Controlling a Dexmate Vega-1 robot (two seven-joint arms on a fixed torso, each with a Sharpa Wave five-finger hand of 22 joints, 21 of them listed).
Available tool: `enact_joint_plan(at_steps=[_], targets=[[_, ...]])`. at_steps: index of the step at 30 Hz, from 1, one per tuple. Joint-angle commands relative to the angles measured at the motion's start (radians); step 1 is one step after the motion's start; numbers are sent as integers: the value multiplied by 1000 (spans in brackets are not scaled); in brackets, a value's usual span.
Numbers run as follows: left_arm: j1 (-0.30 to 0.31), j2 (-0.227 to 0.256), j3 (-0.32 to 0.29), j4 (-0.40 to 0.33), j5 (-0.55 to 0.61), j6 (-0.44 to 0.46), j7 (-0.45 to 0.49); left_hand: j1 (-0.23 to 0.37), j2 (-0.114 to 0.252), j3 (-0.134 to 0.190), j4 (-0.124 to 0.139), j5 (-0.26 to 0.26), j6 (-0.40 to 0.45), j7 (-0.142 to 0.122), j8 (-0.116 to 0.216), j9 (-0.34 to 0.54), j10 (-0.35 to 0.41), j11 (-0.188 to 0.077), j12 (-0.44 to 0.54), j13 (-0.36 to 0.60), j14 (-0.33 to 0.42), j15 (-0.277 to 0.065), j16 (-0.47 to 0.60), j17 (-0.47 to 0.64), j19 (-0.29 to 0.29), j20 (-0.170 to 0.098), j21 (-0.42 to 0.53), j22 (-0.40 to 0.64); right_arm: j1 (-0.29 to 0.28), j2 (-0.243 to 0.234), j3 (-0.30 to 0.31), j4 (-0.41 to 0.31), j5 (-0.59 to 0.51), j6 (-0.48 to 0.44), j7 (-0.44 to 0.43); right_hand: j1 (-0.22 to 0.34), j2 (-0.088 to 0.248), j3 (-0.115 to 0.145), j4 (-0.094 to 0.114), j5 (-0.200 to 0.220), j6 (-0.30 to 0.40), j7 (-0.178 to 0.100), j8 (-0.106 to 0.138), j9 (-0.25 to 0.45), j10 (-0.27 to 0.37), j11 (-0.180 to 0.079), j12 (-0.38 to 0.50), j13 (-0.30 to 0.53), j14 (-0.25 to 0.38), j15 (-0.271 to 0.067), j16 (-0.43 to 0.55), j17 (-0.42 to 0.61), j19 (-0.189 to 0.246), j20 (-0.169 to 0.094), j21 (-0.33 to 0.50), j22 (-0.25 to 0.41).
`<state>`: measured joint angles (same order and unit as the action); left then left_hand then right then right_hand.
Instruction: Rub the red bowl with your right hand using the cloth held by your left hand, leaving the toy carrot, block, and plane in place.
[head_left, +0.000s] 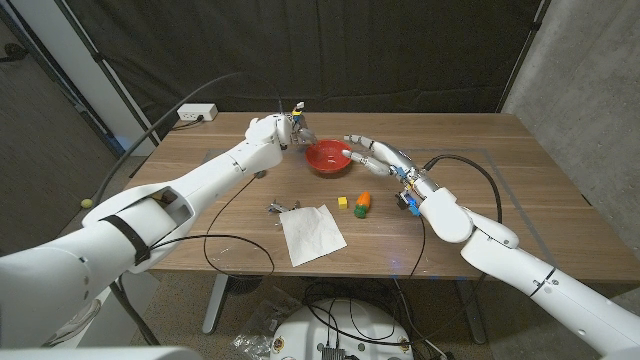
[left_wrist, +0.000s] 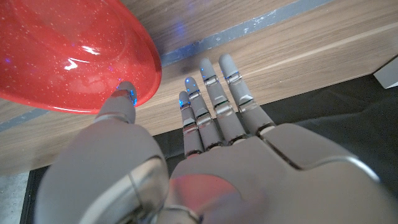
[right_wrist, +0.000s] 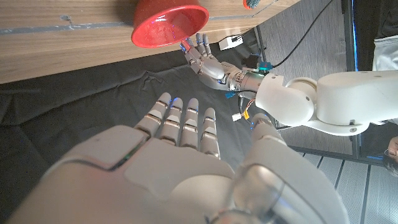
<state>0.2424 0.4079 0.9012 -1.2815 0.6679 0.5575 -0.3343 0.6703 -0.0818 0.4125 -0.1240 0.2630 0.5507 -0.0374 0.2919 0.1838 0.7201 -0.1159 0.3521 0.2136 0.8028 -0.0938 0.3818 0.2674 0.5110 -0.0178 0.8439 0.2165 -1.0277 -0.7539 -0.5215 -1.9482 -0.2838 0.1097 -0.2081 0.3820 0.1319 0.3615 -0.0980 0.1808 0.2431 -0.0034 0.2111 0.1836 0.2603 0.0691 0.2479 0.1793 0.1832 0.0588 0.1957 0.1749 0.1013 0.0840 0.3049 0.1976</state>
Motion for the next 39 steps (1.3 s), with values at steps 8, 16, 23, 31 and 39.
enact_joint_plan(at_steps=[8,16,23,31,39], targets=[[-111,-119,133,182,170,19,-147,34,37,15,2,10,76,-3,8,5,33,-5,5,-4,14,-79,7,13,-30,-7,9,9,-19,-3,9,23,27,45,-26,-1,3,-2,1,-2,12,0,1,2,9,3,0,4,6,1,-2,5,7,6,1,4],[-134,-164,158,256,211,19,-181,44,42,19,0,10,72,11,-2,4,41,-8,7,-4,24,-79,9,14,-24,-10,17,12,-27,-5,16,25,41,53,-29,-7,4,-6,5,-2,14,0,-1,2,13,3,-1,4,7,2,-2,6,8,7,0,4],[-121,-188,143,289,209,20,-141,78,70,43,-4,5,122,22,-2,2,77,-16,0,-13,86,-91,25,12,38,-24,64,18,-26,-7,18,28,47,56,-26,-13,3,-8,8,-3,16,-1,-2,3,15,4,-1,4,7,3,-2,7,7,8,0,4],[-96,-200,124,291,218,53,-61,177,161,137,-17,-52,271,51,15,0,222,-18,-22,-24,224,-115,45,-8,113,-48,163,27,-23,-6,19,32,44,54,-26,-19,4,-10,12,-3,17,-2,-3,3,16,4,-3,4,7,4,-3,8,6,7,-2,4],[-76,-216,122,316,233,85,29,263,214,234,-34,-73,364,47,2,1,343,-48,-50,-25,334,-129,51,-12,156,-73,227,-20,-20,-6,19,32,40,46,-23,-22,5,-10,13,-2,25,-1,-3,3,19,5,-4,4,7,4,-4,7,6,8,-3,5]])
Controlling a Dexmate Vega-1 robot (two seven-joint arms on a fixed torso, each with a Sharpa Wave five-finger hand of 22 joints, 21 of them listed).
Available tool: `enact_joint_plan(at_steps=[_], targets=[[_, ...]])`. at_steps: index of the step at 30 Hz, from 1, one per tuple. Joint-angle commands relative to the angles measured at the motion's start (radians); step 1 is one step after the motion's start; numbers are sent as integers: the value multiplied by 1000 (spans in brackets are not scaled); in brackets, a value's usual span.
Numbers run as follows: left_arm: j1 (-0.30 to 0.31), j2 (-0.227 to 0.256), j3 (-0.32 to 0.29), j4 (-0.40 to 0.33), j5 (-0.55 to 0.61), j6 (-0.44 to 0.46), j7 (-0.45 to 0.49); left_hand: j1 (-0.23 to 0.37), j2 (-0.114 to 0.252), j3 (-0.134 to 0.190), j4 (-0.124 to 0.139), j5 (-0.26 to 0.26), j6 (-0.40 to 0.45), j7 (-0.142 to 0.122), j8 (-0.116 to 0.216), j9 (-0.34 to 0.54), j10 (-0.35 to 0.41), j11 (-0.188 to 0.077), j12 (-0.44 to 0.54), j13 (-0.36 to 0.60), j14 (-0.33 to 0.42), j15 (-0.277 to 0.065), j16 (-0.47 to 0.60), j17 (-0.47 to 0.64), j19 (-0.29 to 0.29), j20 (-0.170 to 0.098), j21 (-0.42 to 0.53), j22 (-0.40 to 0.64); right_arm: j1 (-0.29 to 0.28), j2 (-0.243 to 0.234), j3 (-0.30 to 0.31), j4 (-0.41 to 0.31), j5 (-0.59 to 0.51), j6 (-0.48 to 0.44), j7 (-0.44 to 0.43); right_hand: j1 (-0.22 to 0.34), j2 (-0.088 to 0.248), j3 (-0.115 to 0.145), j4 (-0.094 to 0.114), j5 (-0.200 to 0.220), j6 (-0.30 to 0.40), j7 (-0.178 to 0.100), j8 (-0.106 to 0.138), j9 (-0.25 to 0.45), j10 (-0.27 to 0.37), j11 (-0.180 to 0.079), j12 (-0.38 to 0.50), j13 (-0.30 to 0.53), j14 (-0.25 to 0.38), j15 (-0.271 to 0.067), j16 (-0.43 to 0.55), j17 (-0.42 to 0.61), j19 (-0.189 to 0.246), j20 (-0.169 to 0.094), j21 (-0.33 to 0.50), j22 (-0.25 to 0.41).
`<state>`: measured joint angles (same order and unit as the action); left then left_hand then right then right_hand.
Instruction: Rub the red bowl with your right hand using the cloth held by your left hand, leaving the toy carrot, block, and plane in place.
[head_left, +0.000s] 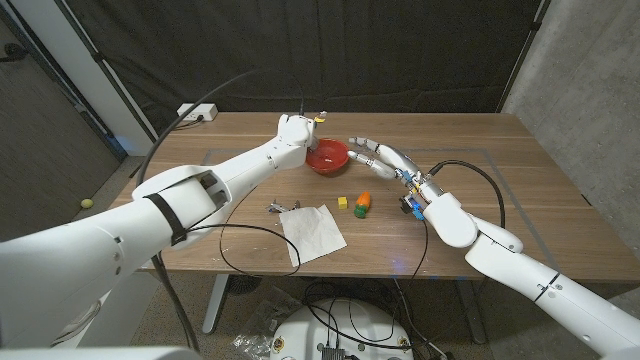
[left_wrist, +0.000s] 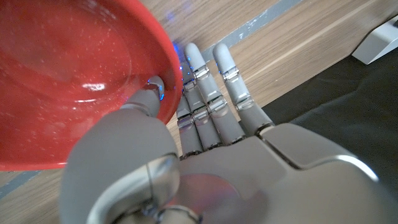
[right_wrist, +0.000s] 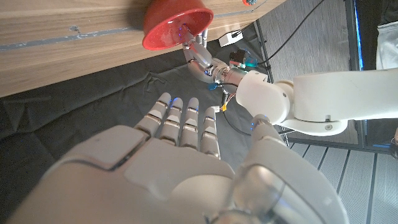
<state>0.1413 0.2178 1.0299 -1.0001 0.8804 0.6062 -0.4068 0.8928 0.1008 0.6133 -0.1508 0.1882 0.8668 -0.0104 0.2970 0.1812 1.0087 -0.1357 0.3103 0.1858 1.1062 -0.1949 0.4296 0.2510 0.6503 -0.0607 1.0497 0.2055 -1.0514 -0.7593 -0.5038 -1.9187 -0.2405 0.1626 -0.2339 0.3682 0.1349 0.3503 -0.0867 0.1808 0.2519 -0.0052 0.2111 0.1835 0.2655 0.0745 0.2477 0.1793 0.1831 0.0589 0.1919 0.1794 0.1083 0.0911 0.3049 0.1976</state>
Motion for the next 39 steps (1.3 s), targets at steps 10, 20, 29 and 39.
enact_joint_plan(at_steps=[10,20,29,39], targets=[[23,-40,6,93,21,31,132,108,2,95,-16,3,74,12,-29,11,65,-40,-59,0,74,-32,-56,-41,94,-82,108,-17,13,1,-1,10,-8,-14,8,-9,3,2,2,-1,22,0,-3,3,23,-1,-2,4,9,6,-2,1,-1,2,-4,5],[30,-54,-9,135,-8,25,175,114,-43,115,-6,-9,49,15,-57,19,52,-38,-88,5,44,-34,-123,-68,117,-108,129,-28,19,4,-1,19,-7,-17,10,-10,4,3,3,-1,28,0,-3,3,28,-2,-3,4,13,5,-2,1,0,2,-4,5],[13,-83,-9,207,-49,6,161,61,-106,177,34,-7,-89,25,-116,27,-105,-13,-136,6,-59,-26,-234,-73,121,-86,87,-42,23,5,0,19,-5,-25,14,-13,5,4,4,-1,29,0,-5,2,33,-1,-3,4,15,6,-2,1,1,3,-5,5],[53,-77,-41,186,-81,8,321,189,-14,237,-16,-17,64,98,-67,36,86,-25,-74,15,157,-41,-146,-49,212,-119,129,-28,24,3,1,20,-9,-30,16,-15,5,5,5,-1,33,1,-6,2,33,-2,-5,4,17,7,-2,0,1,3,-5,5]])
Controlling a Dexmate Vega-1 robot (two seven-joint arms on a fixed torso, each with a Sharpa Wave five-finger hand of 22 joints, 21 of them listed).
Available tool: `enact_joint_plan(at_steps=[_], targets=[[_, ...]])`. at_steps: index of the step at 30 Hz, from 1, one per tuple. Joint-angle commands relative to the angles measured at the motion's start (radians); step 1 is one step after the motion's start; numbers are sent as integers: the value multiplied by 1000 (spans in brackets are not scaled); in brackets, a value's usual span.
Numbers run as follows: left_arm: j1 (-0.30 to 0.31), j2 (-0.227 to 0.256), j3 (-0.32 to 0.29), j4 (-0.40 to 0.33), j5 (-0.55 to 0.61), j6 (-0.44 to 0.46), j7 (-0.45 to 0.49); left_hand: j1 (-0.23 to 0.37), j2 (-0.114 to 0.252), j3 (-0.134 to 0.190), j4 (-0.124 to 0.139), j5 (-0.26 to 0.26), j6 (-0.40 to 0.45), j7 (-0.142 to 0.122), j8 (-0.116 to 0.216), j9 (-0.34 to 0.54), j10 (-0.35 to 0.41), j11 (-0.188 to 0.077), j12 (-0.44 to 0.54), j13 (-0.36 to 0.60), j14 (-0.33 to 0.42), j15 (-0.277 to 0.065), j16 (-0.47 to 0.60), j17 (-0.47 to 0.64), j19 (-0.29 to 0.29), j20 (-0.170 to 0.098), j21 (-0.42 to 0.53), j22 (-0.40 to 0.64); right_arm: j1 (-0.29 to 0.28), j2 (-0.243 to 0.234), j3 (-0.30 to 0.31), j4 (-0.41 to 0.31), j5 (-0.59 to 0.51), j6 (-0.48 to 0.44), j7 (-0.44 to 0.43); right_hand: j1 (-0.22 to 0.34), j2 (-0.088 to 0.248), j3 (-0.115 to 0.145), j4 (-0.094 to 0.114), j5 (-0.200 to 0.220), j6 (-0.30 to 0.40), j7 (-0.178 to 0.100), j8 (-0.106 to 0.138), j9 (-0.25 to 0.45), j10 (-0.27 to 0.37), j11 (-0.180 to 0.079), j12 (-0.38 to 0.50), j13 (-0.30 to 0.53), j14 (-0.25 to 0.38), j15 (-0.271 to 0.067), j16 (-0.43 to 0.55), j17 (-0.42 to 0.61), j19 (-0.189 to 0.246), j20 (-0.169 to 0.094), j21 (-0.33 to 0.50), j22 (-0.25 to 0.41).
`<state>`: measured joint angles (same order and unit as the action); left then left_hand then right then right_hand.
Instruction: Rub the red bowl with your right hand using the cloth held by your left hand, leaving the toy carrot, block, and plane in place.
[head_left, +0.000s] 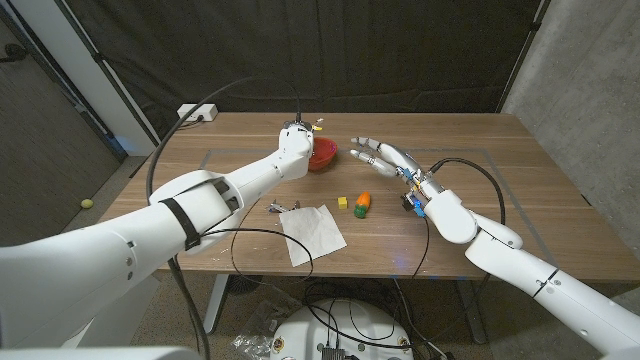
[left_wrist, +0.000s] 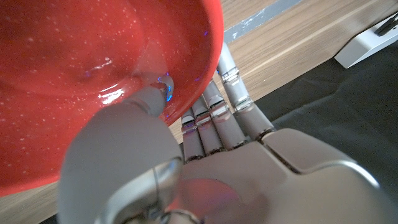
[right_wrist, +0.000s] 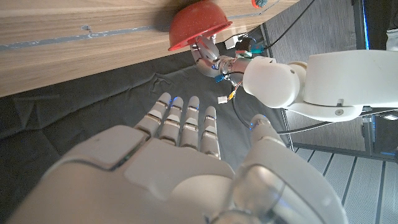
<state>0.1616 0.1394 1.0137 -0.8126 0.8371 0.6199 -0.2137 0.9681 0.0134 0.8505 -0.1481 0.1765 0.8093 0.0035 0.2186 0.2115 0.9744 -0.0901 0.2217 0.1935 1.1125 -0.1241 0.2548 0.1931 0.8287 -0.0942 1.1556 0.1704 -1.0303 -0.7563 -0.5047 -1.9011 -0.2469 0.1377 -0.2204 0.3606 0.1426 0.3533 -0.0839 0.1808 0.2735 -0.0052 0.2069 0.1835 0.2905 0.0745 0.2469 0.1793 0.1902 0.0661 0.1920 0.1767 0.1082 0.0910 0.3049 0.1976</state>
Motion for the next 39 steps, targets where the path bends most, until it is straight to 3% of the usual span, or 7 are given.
enact_joint_plan(at_steps=[1,4,11,13,26,34,39], targets=[[38,6,-32,-12,-43,-7,143,120,73,-4,-19,-8,125,86,10,7,136,-63,19,9,166,-111,34,10,39,-88,27,7,3,0,1,4,-2,-5,3,-7,-3,2,3,-1,12,1,-2,2,8,-2,-4,4,10,0,-2,3,2,3,-5,5],[61,16,-56,-41,-58,-7,203,139,74,-23,-14,-11,152,104,15,19,167,-33,34,29,221,-109,55,13,58,-90,46,9,3,0,2,4,-3,-6,2,-8,-2,2,3,-1,13,0,-2,2,9,-4,-5,4,10,0,-3,3,2,3,-6,5],[103,49,-95,-119,-82,-24,293,149,81,-62,-3,-2,183,149,27,50,198,-14,72,83,281,-108,94,25,73,-97,63,8,2,0,2,3,-5,-11,2,-9,-3,2,3,-1,14,0,-3,2,10,-2,-6,4,9,-1,-4,3,2,3,-6,5],[116,63,-114,-151,-99,-35,302,157,80,-67,-5,3,193,146,31,61,202,2,84,99,285,-108,110,40,70,-98,64,8,1,2,3,1,-7,-14,-1,-10,-3,3,3,-1,15,0,-3,2,11,-1,-6,4,9,0,-4,3,2,3,-6,5],[183,124,-184,-302,-150,-77,367,169,74,-95,-1,19,219,130,42,102,206,-7,131,156,293,-106,166,90,64,-98,73,11,-64,-12,25,-75,-40,-86,-41,23,10,22,-17,4,9,-4,-9,2,9,-12,-12,4,18,-12,-4,-1,17,-11,-3,5],[216,145,-209,-358,-161,-108,418,173,71,-101,1,24,228,128,45,120,211,-3,151,178,291,-105,180,104,65,-98,79,11,-126,-14,32,-152,-142,-190,-106,75,-23,24,-58,-3,19,13,-8,4,55,-30,-6,5,107,-47,12,-2,100,-64,28,9],[237,156,-231,-394,-172,-126,446,174,71,-103,2,25,229,128,46,127,213,0,159,185,290,-104,185,109,65,-98,80,11,-148,-31,30,-196,-176,-230,-94,83,-35,19,-65,-3,32,18,-3,4,67,-32,-5,5,128,-57,13,-1,120,-72,37,10]])
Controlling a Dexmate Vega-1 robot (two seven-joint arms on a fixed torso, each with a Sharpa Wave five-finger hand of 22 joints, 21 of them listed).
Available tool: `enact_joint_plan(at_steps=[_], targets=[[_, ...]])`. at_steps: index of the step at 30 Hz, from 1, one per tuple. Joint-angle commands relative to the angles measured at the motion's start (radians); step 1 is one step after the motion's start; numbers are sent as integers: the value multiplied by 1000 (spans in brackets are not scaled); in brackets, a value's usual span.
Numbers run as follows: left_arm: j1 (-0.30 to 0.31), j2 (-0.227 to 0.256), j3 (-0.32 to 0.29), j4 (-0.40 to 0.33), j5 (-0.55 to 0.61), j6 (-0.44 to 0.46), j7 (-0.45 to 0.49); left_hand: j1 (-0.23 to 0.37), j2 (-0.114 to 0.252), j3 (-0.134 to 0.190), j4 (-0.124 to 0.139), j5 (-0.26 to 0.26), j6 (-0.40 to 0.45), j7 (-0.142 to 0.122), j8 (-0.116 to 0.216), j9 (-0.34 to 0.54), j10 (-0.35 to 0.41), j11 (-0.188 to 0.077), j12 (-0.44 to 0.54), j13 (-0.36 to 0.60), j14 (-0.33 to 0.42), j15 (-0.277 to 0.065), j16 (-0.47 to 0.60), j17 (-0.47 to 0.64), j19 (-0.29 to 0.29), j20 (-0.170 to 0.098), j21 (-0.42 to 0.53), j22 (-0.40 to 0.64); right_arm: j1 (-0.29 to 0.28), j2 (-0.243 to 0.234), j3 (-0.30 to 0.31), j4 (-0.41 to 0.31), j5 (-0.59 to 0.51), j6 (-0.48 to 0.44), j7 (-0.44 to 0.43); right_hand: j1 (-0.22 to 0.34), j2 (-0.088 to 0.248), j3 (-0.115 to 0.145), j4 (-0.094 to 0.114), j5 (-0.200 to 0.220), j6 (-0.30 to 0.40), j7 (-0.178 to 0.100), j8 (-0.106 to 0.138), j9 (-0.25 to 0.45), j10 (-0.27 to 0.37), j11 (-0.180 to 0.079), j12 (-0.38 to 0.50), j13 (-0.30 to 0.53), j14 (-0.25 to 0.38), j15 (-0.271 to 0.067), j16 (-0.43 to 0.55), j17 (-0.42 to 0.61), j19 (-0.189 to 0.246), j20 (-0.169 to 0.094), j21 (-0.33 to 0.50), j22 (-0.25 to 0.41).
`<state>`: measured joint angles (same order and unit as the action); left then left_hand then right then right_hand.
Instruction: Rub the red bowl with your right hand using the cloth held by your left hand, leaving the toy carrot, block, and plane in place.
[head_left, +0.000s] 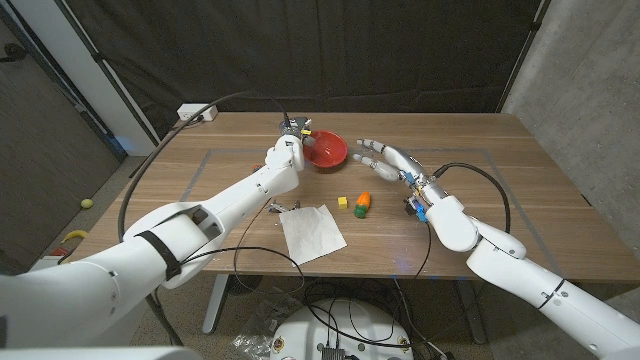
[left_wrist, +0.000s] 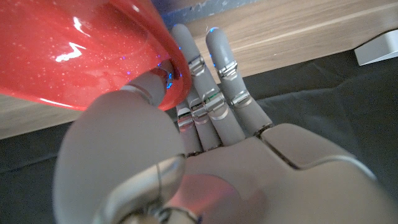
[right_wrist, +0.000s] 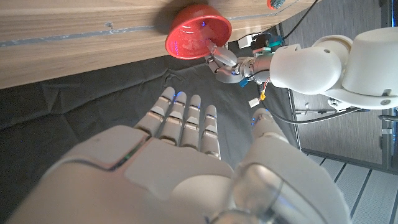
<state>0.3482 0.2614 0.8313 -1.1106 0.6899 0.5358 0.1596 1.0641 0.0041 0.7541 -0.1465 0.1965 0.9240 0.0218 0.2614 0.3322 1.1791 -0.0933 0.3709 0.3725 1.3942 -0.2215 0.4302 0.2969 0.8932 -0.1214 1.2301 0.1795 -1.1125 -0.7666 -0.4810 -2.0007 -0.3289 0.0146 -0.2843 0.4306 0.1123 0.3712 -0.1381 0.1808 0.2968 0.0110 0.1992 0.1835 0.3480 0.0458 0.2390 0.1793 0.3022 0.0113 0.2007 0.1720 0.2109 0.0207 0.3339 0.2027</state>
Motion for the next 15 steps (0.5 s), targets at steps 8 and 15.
enact_joint_plan(at_steps=[8,15], targets=[[79,45,-100,-138,-67,-86,123,80,78,-9,2,8,116,110,5,23,-10,25,17,25,5,-6,19,16,0,-70,10,1,-86,-35,-24,-149,-168,-168,-2,17,-21,-9,-13,-2,-16,1,-6,5,-9,-8,-8,6,0,-11,-7,5,7,-6,6,6],[96,47,-136,-138,-117,-153,167,81,77,-9,3,9,120,109,7,32,-10,28,25,34,4,-6,23,21,0,-70,13,1,-93,-34,-79,-186,-248,-232,42,40,-15,-2,-21,3,-27,2,-8,6,-14,-3,-12,7,5,-16,-8,5,14,-13,9,7]])
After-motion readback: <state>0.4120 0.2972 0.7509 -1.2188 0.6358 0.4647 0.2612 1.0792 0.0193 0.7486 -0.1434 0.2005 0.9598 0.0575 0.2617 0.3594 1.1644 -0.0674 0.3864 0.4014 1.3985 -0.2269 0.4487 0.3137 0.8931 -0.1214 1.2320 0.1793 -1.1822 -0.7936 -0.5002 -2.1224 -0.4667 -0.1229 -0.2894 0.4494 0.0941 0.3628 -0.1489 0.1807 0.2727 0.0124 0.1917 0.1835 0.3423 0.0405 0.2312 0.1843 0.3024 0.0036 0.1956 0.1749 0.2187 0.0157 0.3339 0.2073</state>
